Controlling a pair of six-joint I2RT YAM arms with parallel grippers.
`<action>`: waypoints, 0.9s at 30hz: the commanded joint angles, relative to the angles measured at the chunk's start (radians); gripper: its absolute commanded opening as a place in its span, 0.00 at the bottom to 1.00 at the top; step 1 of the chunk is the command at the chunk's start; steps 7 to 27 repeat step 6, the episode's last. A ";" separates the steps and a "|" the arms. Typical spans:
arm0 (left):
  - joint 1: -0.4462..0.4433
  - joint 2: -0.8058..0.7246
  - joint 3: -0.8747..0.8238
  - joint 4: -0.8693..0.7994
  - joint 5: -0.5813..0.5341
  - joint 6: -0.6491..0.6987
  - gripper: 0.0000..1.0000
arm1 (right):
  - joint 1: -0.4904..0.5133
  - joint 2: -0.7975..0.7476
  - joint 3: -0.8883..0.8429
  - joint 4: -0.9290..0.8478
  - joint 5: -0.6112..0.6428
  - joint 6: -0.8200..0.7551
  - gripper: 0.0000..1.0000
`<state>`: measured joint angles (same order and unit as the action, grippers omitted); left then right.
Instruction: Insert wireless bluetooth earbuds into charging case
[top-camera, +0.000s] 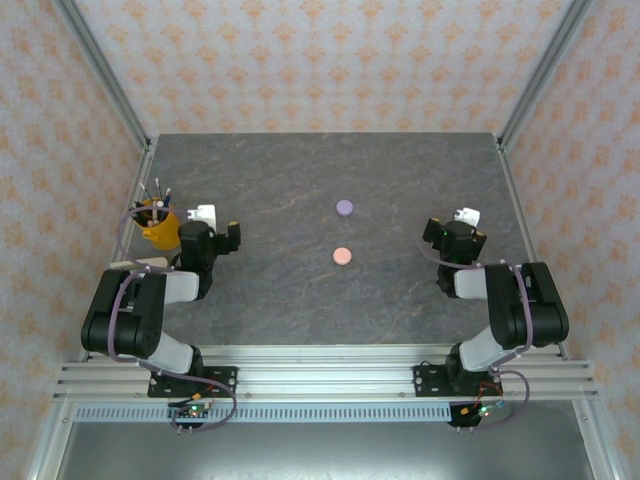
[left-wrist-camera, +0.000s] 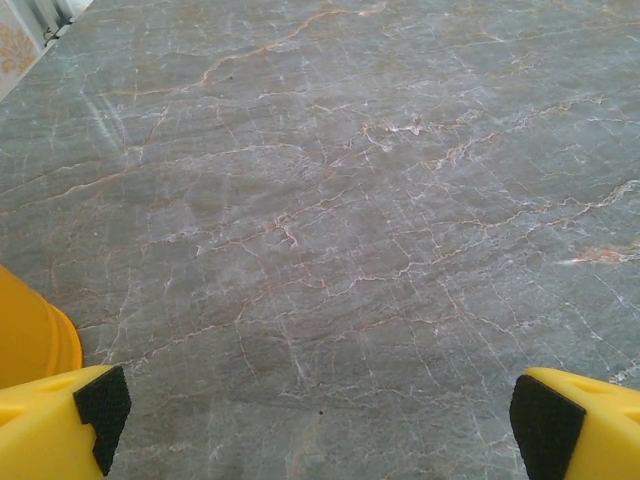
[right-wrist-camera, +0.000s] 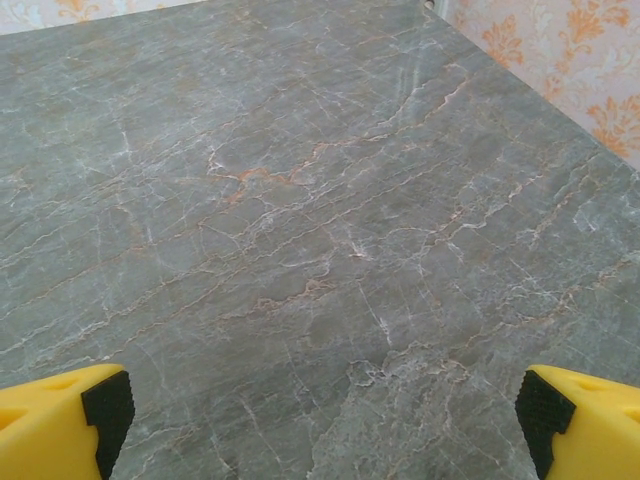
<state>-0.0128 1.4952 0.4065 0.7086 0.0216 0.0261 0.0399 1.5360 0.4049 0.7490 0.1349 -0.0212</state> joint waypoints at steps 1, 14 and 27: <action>0.002 0.007 0.028 0.024 -0.009 -0.014 1.00 | -0.010 -0.005 0.027 0.007 -0.034 0.001 0.99; 0.001 0.005 0.023 0.031 -0.014 -0.012 1.00 | -0.009 -0.017 0.008 0.036 -0.040 -0.006 0.99; 0.001 0.005 0.023 0.031 -0.014 -0.012 1.00 | -0.009 -0.017 0.008 0.036 -0.040 -0.006 0.99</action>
